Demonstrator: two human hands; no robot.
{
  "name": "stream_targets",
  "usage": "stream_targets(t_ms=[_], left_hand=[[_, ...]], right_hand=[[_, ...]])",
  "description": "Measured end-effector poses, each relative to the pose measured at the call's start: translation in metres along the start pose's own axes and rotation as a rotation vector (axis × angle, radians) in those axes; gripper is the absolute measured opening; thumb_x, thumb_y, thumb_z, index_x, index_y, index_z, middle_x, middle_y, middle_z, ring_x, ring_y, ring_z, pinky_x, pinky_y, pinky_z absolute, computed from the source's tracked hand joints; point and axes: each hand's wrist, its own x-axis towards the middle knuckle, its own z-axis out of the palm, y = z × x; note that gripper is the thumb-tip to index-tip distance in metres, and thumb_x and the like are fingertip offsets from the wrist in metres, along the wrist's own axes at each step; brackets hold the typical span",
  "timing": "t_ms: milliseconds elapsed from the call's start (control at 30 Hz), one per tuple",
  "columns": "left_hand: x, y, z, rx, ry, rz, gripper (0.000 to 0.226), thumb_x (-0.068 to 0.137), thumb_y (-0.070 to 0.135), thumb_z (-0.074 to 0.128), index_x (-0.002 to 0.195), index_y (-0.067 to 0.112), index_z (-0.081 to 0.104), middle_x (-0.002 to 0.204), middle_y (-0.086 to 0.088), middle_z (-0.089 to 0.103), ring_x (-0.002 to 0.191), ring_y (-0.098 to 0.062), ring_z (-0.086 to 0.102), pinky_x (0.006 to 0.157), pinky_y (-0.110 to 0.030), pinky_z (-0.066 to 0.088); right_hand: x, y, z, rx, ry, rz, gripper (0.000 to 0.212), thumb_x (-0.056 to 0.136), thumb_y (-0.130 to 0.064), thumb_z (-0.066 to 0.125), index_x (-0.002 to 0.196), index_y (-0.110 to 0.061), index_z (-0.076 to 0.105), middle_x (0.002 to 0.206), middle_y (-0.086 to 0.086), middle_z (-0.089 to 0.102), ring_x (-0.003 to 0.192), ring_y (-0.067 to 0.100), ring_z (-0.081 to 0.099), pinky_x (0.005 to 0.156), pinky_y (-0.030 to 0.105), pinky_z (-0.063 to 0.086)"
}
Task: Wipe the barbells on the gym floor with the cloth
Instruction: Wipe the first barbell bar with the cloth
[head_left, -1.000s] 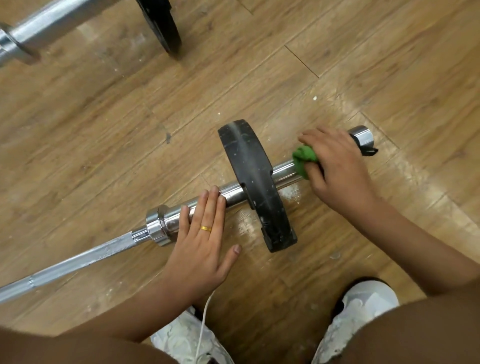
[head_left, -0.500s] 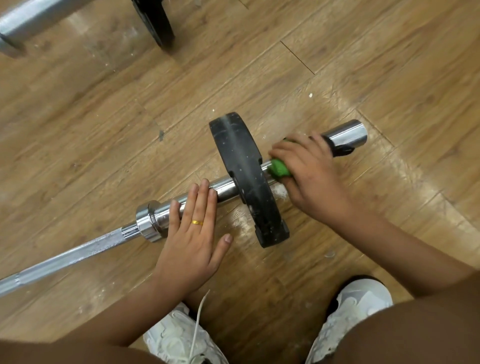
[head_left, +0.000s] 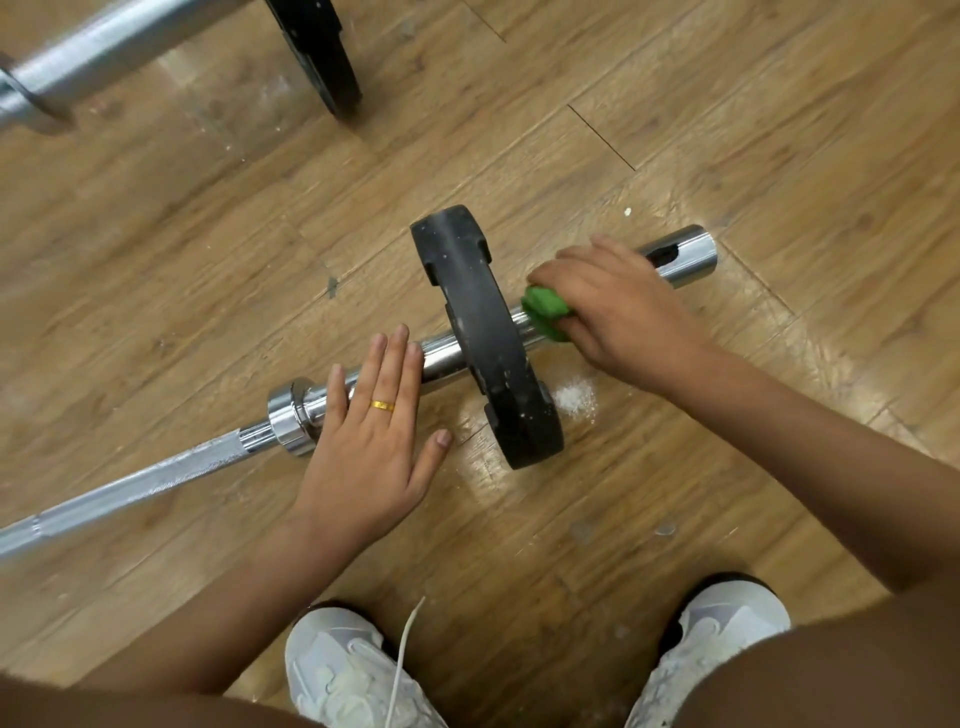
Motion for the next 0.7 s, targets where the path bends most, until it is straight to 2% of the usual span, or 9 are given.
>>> stream_targets(t_ms=[67,100,200,267,400,433,567,700], left_hand=[[0.006,-0.003,0.000,0.009,0.006,-0.010,0.077,0.104,0.053,0.027,0.161,0.006,0.003,0.169,-0.011,-0.007,0.156,-0.024,-0.008,0.125,-0.051,-0.003],[0.010,-0.005,0.000,0.017,0.010,-0.019,0.078,0.104,0.053,0.027,0.161,0.006,0.003,0.169,-0.011,-0.006,0.156,-0.024,-0.008,0.125,-0.052,-0.002],[0.019,-0.010,0.000,0.040,0.017,-0.044,0.079,0.104,0.054,0.027,0.160,0.004,0.004,0.169,-0.012,-0.005,0.156,-0.025,-0.007,0.124,-0.056,0.003],[0.019,-0.008,-0.001,-0.001,0.012,-0.068,0.079,0.104,0.055,0.025,0.160,0.004,0.001,0.169,-0.012,-0.009,0.156,-0.025,-0.009,0.124,-0.056,0.002],[0.015,0.003,0.003,-0.029,-0.002,-0.080,0.081,0.103,0.054,0.028,0.160,0.003,0.000,0.168,-0.014,-0.011,0.155,-0.027,-0.010,0.124,-0.057,0.003],[0.015,0.003,0.005,-0.017,0.002,-0.084,0.081,0.103,0.053,0.029,0.159,0.002,0.001,0.168,-0.015,-0.010,0.155,-0.028,-0.009,0.123,-0.058,0.005],[0.023,-0.008,0.006,-0.017,-0.008,-0.089,0.082,0.103,0.053,0.031,0.159,0.002,0.000,0.168,-0.014,-0.010,0.156,-0.027,-0.009,0.123,-0.059,0.008],[0.035,-0.013,0.002,-0.055,0.001,-0.099,0.082,0.103,0.054,0.031,0.160,0.004,0.000,0.169,-0.012,-0.008,0.156,-0.024,-0.010,0.123,-0.059,0.007]], right_hand=[[0.003,0.002,0.002,0.017,0.105,0.080,0.037,0.091,-0.021,0.056,0.125,-0.007,0.061,0.118,0.010,0.066,0.116,0.033,0.058,0.113,0.050,0.033],[0.002,-0.002,0.007,0.006,0.124,0.074,0.038,0.090,-0.017,0.059,0.126,-0.007,0.061,0.122,0.011,0.065,0.119,0.033,0.056,0.113,0.051,0.034],[-0.001,-0.004,0.020,-0.041,0.099,-0.097,0.048,0.090,-0.013,0.062,0.137,-0.005,0.056,0.140,0.012,0.058,0.133,0.033,0.048,0.116,0.049,0.031],[0.006,0.010,0.019,-0.053,0.117,-0.128,0.050,0.090,-0.010,0.064,0.138,-0.004,0.055,0.142,0.012,0.056,0.135,0.033,0.048,0.116,0.050,0.032],[0.009,0.004,0.026,-0.031,0.207,0.061,0.054,0.087,-0.007,0.066,0.139,-0.005,0.053,0.143,0.010,0.055,0.140,0.032,0.042,0.120,0.051,0.024],[0.007,-0.003,0.031,-0.027,0.223,0.060,0.054,0.088,-0.007,0.066,0.141,-0.005,0.052,0.145,0.010,0.054,0.142,0.032,0.040,0.122,0.051,0.022],[0.012,0.012,0.030,-0.069,0.168,-0.115,0.055,0.091,-0.007,0.062,0.145,-0.006,0.049,0.149,0.010,0.050,0.143,0.031,0.038,0.123,0.047,0.021],[0.031,0.016,0.021,-0.069,0.187,0.036,0.052,0.086,-0.008,0.060,0.138,-0.006,0.053,0.141,0.011,0.056,0.137,0.033,0.044,0.120,0.052,0.024]])
